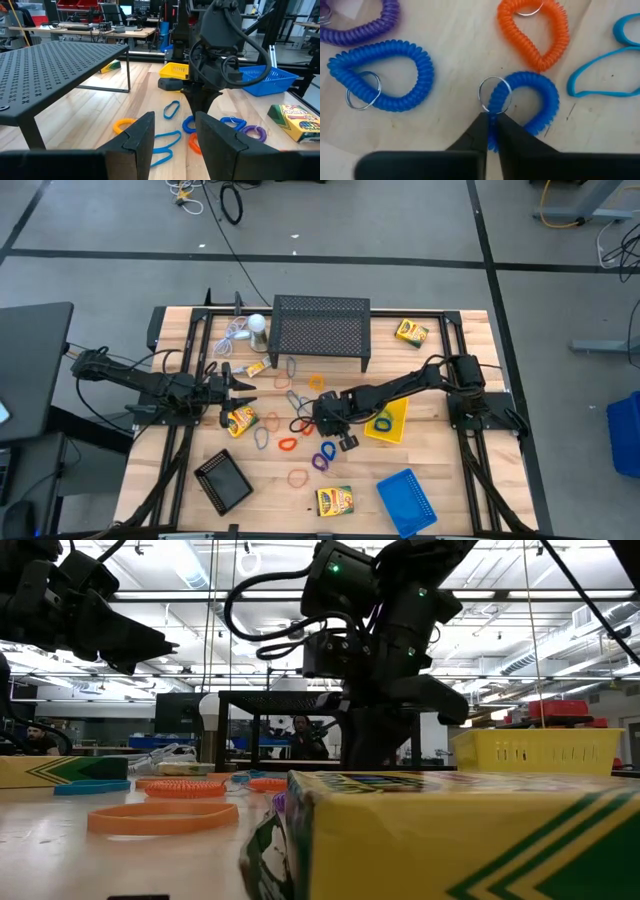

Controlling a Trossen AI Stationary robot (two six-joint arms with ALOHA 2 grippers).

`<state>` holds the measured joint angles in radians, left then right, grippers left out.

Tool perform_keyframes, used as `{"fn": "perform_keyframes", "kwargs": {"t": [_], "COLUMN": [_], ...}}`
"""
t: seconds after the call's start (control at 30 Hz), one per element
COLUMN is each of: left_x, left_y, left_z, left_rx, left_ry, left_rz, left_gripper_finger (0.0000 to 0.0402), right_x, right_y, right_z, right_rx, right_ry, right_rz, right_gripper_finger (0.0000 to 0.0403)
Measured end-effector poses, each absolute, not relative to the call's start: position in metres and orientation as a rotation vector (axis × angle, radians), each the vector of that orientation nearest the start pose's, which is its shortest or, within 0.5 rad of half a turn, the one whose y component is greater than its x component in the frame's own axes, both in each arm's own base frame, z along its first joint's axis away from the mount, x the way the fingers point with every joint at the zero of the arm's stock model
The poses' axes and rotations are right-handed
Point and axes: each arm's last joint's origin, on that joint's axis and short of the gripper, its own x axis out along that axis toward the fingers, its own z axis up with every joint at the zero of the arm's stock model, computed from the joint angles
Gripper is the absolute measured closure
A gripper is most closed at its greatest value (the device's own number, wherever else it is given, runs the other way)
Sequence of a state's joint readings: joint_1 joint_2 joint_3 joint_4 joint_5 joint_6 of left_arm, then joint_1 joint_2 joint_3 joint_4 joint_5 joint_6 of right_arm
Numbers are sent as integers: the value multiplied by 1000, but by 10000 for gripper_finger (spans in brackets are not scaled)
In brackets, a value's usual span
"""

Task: Pick & Place Office Desk Supplies
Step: Put the blue spring keychain into the yellow basket

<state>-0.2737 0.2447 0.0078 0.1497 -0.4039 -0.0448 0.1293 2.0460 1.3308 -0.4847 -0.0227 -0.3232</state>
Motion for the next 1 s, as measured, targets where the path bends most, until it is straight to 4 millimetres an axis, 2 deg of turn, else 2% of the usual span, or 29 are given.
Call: {"fn": "perform_keyframes", "kwargs": {"t": [0.33, 0.63, 0.83, 1.0], "left_x": [109, 109, 109, 109], "left_y": [-19, -19, -19, -19], "left_z": [160, 160, 160, 159], "left_rx": [-16, -25, -27, -25], "left_ry": [79, 77, 78, 85], "left_rz": [132, 132, 130, 130], "left_gripper_finger": [253, 253, 253, 253], "right_x": [394, 390, 395, 409], "right_y": [68, 77, 81, 83], "right_z": [137, 170, 196, 211], "right_rx": [-380, -367, -311, -292], "right_ry": [1155, 1049, 863, 574], "right_rz": [295, 296, 350, 422], "right_gripper_finger": [397, 398, 398, 398]}}
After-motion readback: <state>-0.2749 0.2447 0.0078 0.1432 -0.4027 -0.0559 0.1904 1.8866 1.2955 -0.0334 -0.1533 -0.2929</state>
